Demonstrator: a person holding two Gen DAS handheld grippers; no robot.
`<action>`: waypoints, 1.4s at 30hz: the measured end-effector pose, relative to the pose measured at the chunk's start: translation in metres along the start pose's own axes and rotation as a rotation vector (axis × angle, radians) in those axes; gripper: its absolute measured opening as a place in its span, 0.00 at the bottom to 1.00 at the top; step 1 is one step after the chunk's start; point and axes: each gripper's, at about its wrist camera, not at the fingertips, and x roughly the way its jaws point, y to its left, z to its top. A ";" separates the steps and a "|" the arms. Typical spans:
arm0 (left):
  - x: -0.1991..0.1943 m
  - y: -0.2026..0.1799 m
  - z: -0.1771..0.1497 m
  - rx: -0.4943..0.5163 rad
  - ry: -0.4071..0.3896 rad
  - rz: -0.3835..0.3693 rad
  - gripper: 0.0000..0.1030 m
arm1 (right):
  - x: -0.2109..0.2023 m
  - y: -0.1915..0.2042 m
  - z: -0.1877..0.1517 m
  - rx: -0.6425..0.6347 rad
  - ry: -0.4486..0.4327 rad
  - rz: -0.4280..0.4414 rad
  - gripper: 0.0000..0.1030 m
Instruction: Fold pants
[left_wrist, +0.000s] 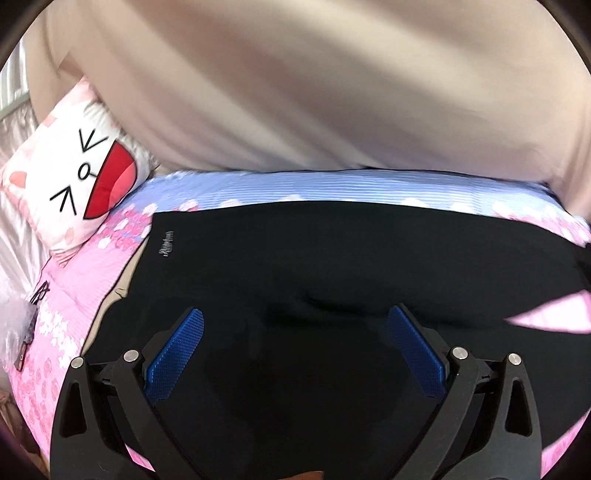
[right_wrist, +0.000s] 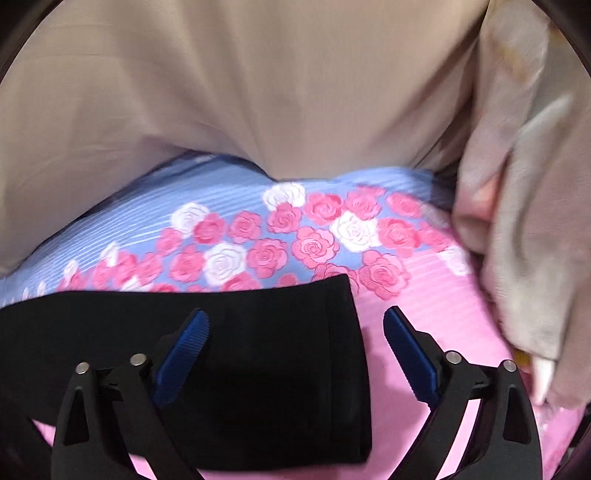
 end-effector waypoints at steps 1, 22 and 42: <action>0.009 0.013 0.007 -0.019 0.006 0.016 0.95 | 0.010 -0.004 0.002 0.011 0.024 0.015 0.75; 0.231 0.216 0.106 -0.267 0.302 0.135 0.57 | 0.022 0.002 0.001 0.056 0.040 0.045 0.15; -0.035 0.241 0.055 -0.230 0.002 -0.161 0.12 | -0.152 -0.006 -0.024 -0.040 -0.216 0.210 0.15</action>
